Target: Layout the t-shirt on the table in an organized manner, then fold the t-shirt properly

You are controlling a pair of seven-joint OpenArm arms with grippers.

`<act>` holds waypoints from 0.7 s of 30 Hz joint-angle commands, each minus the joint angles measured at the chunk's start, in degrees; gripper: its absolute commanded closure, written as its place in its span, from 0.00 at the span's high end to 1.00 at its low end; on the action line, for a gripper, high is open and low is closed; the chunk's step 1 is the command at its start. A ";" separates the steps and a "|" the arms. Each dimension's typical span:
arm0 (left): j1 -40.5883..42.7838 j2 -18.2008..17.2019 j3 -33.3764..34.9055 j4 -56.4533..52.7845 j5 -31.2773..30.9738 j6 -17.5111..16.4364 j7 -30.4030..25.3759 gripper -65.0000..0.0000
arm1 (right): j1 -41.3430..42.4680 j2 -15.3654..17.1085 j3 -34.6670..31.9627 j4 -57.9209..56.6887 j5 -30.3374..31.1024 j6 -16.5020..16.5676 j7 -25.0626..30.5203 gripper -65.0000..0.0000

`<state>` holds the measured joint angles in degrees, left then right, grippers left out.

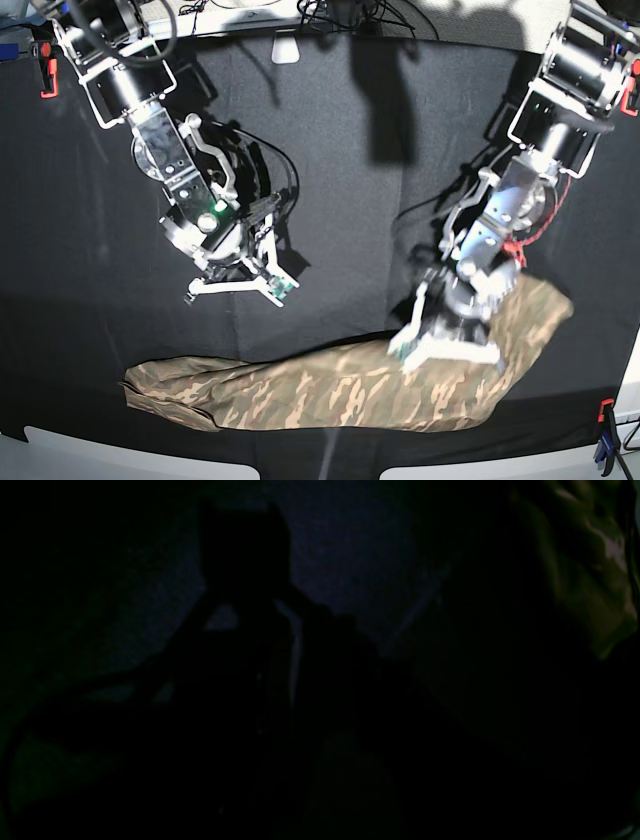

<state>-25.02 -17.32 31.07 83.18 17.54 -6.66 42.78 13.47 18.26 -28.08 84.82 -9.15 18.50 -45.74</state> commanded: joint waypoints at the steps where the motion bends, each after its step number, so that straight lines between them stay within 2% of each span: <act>1: -1.64 -0.15 -0.42 3.72 0.33 0.68 0.22 0.00 | 1.40 0.31 0.31 0.94 -0.46 0.24 2.40 0.26; 4: -1.66 -0.17 -0.42 11.10 0.13 0.68 3.63 0.00 | 1.62 0.26 0.31 -0.17 -0.46 0.90 8.39 0.26; 9: -1.62 -0.17 -0.42 16.22 0.15 0.70 7.39 0.00 | 2.45 -1.53 0.31 -6.34 -1.57 1.07 9.38 0.26; 11: -1.57 -0.17 -0.42 17.38 0.17 0.68 7.58 0.00 | 2.86 -2.54 0.31 -9.60 -2.75 1.03 10.36 0.26; 16: -1.55 -0.17 -0.42 22.14 0.39 0.68 7.37 0.00 | 4.96 -6.10 0.31 -19.32 -8.61 0.76 20.83 0.26; 21: -1.68 -0.17 -0.42 24.11 0.37 0.68 5.16 0.00 | 13.60 -11.13 0.31 -34.21 -10.40 -0.52 22.51 0.26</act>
<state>-25.15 -17.26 31.09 106.37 16.69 -6.66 49.34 26.55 7.14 -27.66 50.33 -19.46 17.43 -21.45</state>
